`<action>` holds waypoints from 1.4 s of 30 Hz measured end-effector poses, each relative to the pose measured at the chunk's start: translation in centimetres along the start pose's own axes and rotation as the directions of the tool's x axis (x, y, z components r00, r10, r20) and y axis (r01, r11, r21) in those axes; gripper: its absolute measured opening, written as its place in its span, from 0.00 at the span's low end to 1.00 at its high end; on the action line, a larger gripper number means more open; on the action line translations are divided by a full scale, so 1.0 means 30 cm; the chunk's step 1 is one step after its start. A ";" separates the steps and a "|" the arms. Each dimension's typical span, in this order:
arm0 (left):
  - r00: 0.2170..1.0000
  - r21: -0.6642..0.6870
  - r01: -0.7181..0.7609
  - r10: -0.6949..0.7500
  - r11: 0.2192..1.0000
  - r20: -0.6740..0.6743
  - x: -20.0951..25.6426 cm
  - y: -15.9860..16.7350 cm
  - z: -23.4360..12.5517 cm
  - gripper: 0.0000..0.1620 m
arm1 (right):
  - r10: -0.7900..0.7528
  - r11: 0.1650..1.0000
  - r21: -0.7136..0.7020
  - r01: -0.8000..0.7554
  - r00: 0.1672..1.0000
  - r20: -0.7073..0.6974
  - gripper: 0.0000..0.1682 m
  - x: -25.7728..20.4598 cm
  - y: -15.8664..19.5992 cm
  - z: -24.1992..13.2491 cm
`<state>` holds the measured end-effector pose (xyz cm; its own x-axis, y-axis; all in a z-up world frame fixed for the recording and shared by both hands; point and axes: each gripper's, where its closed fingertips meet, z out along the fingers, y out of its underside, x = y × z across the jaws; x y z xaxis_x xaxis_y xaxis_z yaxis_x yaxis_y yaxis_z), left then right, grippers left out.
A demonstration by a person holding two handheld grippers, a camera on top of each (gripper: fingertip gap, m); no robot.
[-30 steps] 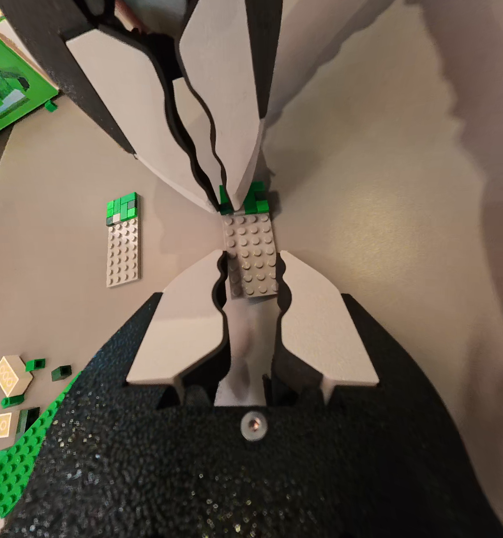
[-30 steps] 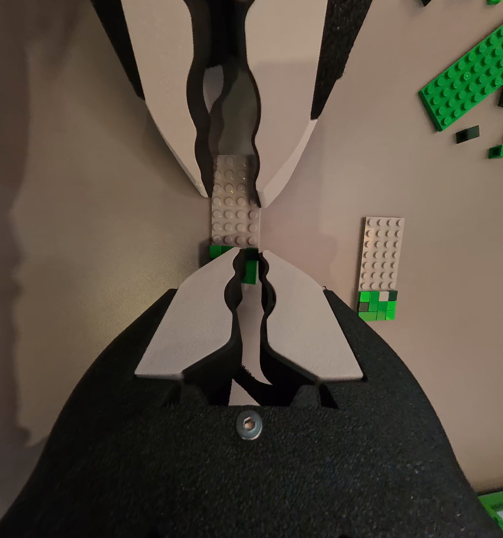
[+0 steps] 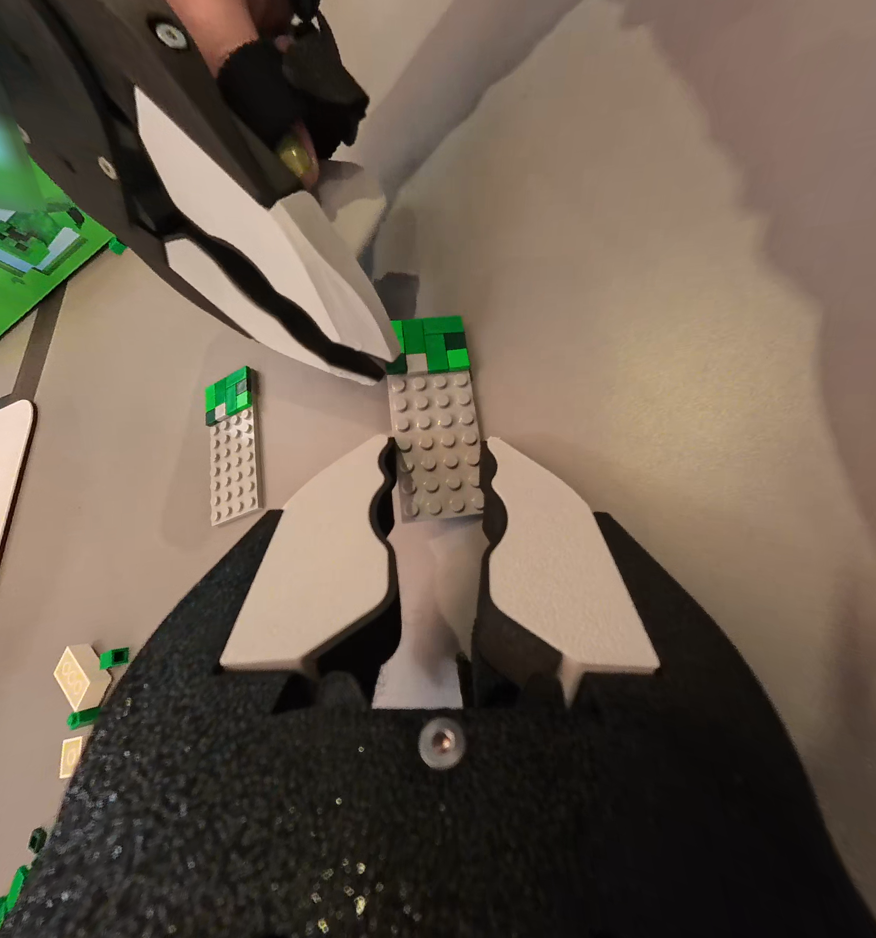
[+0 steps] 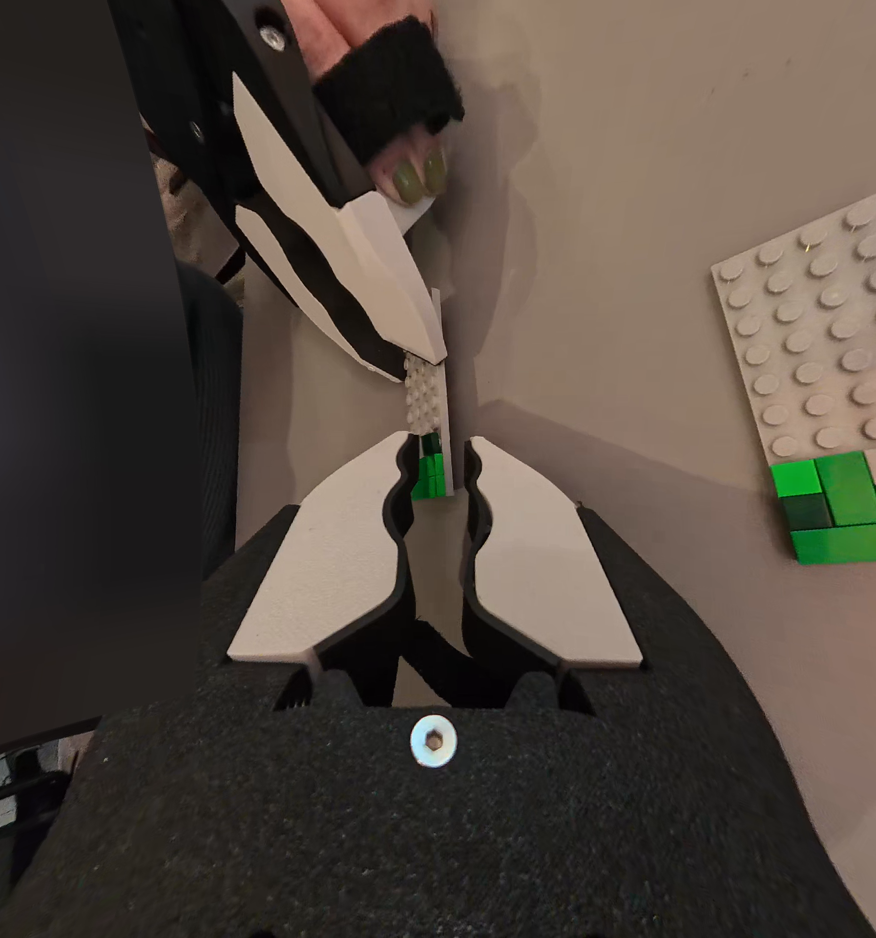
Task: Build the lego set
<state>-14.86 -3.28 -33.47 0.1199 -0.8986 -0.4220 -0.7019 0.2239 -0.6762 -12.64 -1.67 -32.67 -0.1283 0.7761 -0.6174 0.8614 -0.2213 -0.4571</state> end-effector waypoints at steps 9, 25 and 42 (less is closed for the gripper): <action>1.000 0.003 -0.015 0.015 1.000 0.002 0.004 -0.005 0.002 0.19 | 0.011 1.000 -0.003 -0.011 0.999 0.030 0.05 -0.009 0.012 0.008; 1.000 0.014 -0.023 0.023 1.000 -0.003 0.013 -0.013 0.006 0.19 | -0.117 0.993 -0.029 0.116 0.991 -0.070 0.04 -0.023 0.025 0.012; 0.998 0.020 -0.055 0.055 0.998 0.012 0.014 -0.018 0.008 0.19 | 0.073 0.982 0.171 -0.076 0.997 0.022 0.13 -0.030 0.019 0.001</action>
<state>-14.27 -3.70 -33.43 0.0896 -0.8803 -0.4658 -0.6930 0.2808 -0.6640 -12.04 -2.50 -32.41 -0.0759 0.7446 -0.6631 0.7718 -0.3772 -0.5119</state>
